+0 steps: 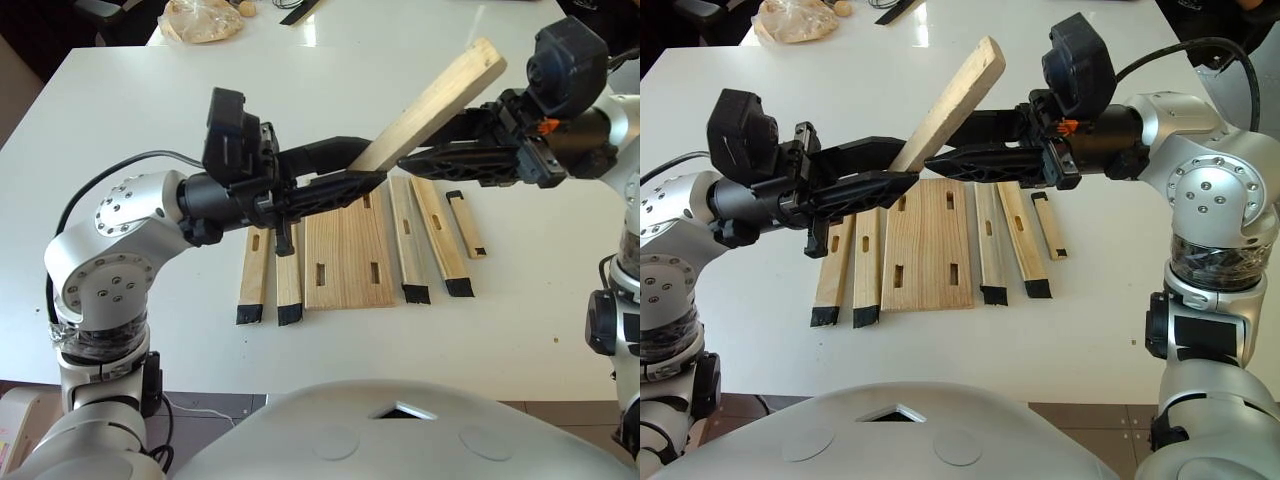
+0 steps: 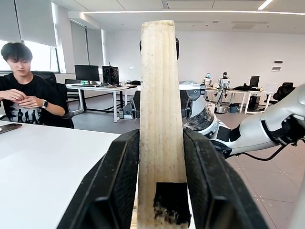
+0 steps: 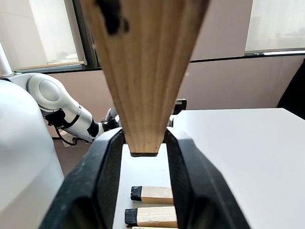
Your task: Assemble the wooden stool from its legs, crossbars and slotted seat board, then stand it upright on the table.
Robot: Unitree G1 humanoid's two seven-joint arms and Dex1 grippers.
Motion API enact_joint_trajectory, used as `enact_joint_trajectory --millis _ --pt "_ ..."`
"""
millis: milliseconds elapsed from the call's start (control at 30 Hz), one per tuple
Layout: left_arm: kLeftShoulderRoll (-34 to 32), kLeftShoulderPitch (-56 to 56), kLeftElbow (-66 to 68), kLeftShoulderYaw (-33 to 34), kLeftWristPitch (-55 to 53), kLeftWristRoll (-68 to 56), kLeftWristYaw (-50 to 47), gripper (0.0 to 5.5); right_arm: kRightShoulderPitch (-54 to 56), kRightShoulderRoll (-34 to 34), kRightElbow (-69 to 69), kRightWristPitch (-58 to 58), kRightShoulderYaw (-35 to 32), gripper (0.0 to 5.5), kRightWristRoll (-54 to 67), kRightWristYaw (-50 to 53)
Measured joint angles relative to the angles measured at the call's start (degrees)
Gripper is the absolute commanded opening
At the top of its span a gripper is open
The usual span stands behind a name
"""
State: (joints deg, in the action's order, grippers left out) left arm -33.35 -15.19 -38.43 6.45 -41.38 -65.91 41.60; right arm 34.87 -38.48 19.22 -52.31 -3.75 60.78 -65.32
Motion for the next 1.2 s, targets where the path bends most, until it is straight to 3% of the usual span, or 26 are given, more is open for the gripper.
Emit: enact_joint_trajectory --millis 200,233,433,733,1033,1200 --pt "-0.32 1.70 -0.45 -0.42 1.20 0.88 0.38 1.32 0.00 -0.14 0.00 0.01 0.75 1.30 -0.74 -0.81" --pt "-0.42 2.03 -0.47 -0.46 1.36 0.93 0.39 1.32 0.00 -0.15 0.01 0.01 0.93 1.67 -0.94 -0.78" --pt "-1.44 2.77 -0.11 -1.08 1.00 1.74 0.24 1.32 0.01 0.17 -0.02 0.67 0.63 2.60 -0.80 0.67" --pt "-2.20 3.26 -0.23 -1.08 1.00 1.73 0.30 1.32 0.36 0.23 -0.41 0.21 -0.74 2.60 1.03 1.94" --pt "-2.44 4.00 -0.99 -1.34 1.04 1.77 0.68 1.32 0.30 -0.14 -0.45 0.18 -0.74 1.36 1.23 0.74" --pt "-2.54 4.39 -1.46 -1.49 1.28 2.19 0.95 1.32 0.02 -0.28 -0.47 0.10 -0.72 1.30 1.45 -0.29"
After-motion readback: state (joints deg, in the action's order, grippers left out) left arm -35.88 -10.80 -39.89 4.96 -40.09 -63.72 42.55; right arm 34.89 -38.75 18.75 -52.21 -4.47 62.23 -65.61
